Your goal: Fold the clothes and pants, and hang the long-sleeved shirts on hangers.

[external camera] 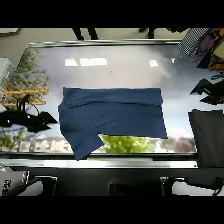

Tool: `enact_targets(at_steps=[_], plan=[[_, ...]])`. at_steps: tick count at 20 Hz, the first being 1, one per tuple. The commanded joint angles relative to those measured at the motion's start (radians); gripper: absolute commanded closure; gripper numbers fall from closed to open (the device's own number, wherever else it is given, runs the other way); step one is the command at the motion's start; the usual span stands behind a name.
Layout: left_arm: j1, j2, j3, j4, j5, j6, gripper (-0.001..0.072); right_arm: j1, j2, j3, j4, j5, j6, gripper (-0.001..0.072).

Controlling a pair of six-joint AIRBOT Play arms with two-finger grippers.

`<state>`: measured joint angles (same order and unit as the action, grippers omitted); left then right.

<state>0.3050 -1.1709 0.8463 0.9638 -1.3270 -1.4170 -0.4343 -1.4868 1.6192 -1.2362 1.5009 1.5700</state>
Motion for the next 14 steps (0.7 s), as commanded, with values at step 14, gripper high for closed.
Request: enact_targets(at_steps=[14], plan=[[-0.19, 0.092, -0.475, -0.274, 0.371, 0.032, 0.0095, -0.021, 0.065, -0.168, 0.166, 0.016, -0.01, 0.0174]])
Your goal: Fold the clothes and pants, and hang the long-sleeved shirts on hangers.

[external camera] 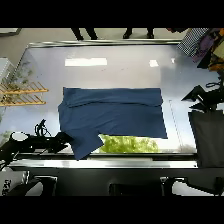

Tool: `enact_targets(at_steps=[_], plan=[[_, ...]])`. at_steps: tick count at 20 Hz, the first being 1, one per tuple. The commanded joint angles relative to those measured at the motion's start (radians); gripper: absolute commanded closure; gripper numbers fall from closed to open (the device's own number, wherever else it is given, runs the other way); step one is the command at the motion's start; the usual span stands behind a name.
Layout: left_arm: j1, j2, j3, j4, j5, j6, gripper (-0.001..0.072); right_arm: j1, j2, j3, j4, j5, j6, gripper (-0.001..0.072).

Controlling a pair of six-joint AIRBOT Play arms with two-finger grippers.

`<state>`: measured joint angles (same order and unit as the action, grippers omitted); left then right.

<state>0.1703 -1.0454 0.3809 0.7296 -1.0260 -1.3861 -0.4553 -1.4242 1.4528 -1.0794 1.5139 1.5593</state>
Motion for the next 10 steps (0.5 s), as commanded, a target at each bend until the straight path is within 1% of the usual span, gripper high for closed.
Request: enact_targets(at_steps=[1, 3, 4, 5, 6, 7, 8, 9, 10], plan=[[-0.074, -0.049, -0.009, -0.047, 0.085, -0.002, 0.0095, 0.0, 0.002, -0.002, 0.013, 0.003, 0.002, 0.0174], [-0.1, -0.078, -0.009, -0.073, 0.103, -0.001, 0.01, 0.0, 0.002, -0.002, 0.015, 0.003, 0.004, 0.0174], [-0.108, -0.089, -0.009, -0.082, 0.104, -0.001, 0.0115, 0.0, 0.002, -0.002, 0.019, 0.004, 0.004, 0.0174], [-0.111, -0.093, -0.009, -0.084, 0.103, -0.001, 0.0172, 0.0, 0.002, -0.002, 0.026, 0.005, 0.004, 0.0175], [-0.111, -0.093, -0.009, -0.084, 0.099, -0.001, 0.0403, 0.0, 0.002, -0.002, 0.034, 0.008, 0.004, 0.0175], [-0.11, -0.092, -0.009, -0.084, 0.096, -0.001, 0.0589, 0.0, 0.002, -0.002, 0.05, 0.011, 0.003, 0.018], [-0.11, -0.09, -0.008, -0.084, 0.093, -0.001, 0.0681, 0.0, 0.002, -0.002, 0.069, 0.014, 0.004, 0.0232], [-0.11, -0.09, -0.008, -0.084, 0.092, -0.001, 0.0691, 0.0, 0.002, -0.002, 0.093, 0.017, 0.003, 0.0274], [-0.11, -0.09, -0.006, -0.084, 0.091, -0.001, 0.0691, 0.0, 0.002, -0.002, 0.113, 0.019, -0.011, 0.0293]])
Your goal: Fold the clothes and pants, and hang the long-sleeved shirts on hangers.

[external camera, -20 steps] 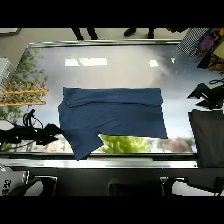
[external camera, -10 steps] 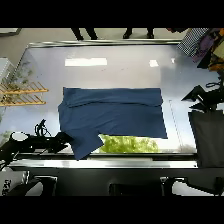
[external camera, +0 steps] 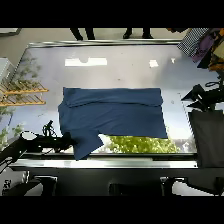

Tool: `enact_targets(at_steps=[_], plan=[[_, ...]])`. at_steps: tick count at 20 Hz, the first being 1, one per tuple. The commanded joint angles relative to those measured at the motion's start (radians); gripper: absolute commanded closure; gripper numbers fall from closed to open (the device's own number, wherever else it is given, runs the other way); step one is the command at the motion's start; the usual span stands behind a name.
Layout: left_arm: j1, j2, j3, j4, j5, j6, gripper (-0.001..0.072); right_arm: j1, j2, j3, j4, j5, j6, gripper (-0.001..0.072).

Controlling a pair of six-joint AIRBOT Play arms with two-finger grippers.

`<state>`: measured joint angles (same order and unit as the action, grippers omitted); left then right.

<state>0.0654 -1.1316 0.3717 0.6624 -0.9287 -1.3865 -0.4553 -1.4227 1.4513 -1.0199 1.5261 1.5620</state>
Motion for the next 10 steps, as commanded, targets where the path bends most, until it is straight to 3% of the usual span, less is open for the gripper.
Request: enact_targets(at_steps=[1, 5, 7, 10], plan=[[-0.005, -0.004, 0.003, -0.017, -0.01, -0.001, 0.0691, -0.001, 0.0, 0.0, 0.05, 0.019, -0.047, 0.0292], [-0.005, -0.002, 0.017, -0.016, -0.042, 0.0, 0.0691, -0.048, -0.026, -0.074, -0.005, 0.007, -0.114, 0.0286], [-0.005, -0.001, 0.031, -0.016, -0.047, 0.0, 0.0691, -0.072, -0.047, -0.185, -0.002, 0.005, -0.142, 0.0218], [-0.005, -0.001, 0.056, -0.016, -0.051, 0.003, 0.0691, -0.07, -0.053, -0.366, -0.006, -0.07, -0.218, 0.0211]])
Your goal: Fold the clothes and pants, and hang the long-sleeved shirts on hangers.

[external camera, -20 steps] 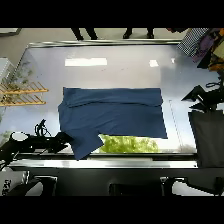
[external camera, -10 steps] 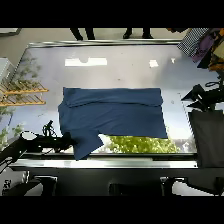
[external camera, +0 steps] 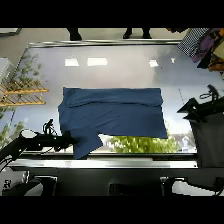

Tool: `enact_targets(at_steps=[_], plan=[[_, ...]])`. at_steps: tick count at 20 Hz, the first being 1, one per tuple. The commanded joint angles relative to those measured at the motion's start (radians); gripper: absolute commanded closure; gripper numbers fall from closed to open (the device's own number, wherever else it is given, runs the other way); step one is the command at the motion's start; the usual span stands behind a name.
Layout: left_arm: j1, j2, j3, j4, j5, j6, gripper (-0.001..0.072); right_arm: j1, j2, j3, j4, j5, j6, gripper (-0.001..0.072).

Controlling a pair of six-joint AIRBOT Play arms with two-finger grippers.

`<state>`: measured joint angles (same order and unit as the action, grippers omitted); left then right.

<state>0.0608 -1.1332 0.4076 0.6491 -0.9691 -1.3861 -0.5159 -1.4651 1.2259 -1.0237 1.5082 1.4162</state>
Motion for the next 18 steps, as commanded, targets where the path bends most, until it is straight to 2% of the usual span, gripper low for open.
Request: enact_targets(at_steps=[1, 5, 11, 18], plan=[[0.0, 0.001, 0.026, -0.003, -0.01, 0.002, 0.0691, -0.009, -0.01, -0.191, -0.002, -0.077, -0.094, 0.0211], [0.0, 0.001, 0.035, -0.003, -0.01, 0.002, 0.0691, -0.009, -0.01, -0.33, -0.01, -0.153, -0.139, 0.0211], [0.0, 0.001, 0.035, -0.003, -0.01, -0.002, 0.0691, -0.008, -0.01, -0.35, 0.001, -0.165, -0.142, 0.0211], [0.0, 0.001, 0.035, -0.003, -0.009, -0.001, 0.0691, -0.008, -0.01, -0.436, 0.09, -0.203, -0.16, 0.0226]])
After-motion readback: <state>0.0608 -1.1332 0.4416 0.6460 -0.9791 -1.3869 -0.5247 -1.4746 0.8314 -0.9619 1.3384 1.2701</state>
